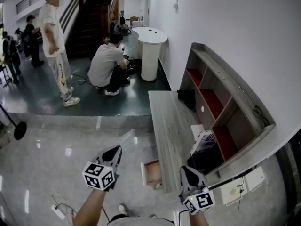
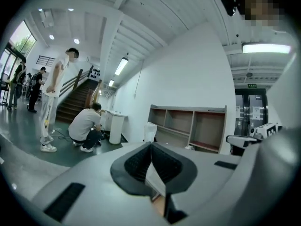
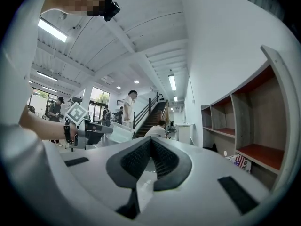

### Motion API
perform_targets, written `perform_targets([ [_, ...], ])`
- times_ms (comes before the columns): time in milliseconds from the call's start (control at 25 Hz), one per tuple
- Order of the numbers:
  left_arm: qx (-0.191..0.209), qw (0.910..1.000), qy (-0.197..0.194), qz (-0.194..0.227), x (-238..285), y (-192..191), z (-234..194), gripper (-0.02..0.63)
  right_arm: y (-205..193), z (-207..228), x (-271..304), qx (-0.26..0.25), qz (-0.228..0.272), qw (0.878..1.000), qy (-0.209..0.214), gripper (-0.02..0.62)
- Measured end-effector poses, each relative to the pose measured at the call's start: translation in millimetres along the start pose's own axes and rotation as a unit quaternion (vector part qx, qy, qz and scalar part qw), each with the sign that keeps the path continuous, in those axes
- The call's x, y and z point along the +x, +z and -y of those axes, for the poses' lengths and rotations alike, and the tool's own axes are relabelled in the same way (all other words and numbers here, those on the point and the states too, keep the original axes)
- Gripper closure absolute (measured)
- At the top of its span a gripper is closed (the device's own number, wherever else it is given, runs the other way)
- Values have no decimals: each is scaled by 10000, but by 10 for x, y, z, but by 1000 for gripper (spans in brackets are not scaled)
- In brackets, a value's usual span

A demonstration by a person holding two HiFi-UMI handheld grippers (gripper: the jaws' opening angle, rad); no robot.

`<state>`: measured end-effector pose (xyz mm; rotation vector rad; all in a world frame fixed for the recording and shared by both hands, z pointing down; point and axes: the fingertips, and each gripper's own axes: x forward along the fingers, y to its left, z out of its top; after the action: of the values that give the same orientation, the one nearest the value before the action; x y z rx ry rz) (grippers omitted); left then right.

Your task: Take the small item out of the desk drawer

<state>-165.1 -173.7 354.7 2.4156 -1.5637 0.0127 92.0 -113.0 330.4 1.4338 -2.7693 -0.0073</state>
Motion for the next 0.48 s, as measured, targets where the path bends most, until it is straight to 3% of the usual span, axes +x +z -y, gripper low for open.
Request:
perform_targets([
  [280,506,9965,98,652,-446,547,25,588,222,164,-75,23,199,9994,-271,574],
  [480,671,9914,449,1032,-837,727,-67,588,327,312,-161,11,332,9981,-512,574],
])
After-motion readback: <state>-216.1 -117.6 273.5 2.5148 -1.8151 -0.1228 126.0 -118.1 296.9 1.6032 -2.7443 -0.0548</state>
